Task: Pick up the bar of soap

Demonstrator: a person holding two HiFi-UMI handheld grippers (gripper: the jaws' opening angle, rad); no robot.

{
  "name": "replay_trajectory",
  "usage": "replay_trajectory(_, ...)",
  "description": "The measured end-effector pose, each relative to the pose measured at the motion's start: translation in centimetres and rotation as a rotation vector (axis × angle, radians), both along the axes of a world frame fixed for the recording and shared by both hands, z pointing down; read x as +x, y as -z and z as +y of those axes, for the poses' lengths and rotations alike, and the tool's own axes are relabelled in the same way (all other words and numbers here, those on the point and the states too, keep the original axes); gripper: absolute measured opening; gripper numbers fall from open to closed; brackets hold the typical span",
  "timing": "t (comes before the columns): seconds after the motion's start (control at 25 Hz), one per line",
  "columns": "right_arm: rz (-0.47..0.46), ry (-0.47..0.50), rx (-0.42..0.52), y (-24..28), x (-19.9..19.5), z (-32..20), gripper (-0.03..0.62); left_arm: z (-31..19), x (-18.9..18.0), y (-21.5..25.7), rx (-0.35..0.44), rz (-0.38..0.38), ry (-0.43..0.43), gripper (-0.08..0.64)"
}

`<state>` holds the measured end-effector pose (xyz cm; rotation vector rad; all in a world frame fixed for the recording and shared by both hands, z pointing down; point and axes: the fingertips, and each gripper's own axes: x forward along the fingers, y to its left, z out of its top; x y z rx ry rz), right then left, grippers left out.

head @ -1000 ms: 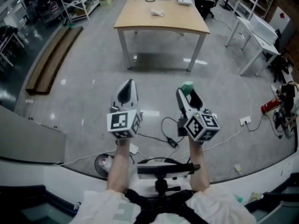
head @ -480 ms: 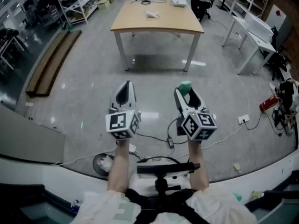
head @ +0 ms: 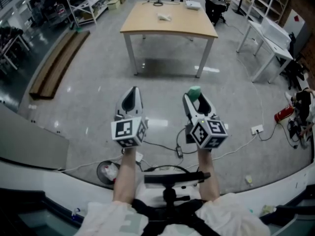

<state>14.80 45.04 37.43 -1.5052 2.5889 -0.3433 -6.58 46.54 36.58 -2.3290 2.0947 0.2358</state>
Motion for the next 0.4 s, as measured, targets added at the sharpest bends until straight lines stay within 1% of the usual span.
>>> replay_trajectory(0.12, 0.003, 0.002, -0.006, 0.00, 0.00, -0.21, 0.256, -0.24, 0.05, 0.09, 0.013, 0.005, -0.002, 0.000)
replay_trajectory(0.4, 0.008, -0.006, -0.007, 0.17, 0.15, -0.93, 0.258, -0.81, -0.02, 0.02, 0.007, 0.002, -0.003, 0.000)
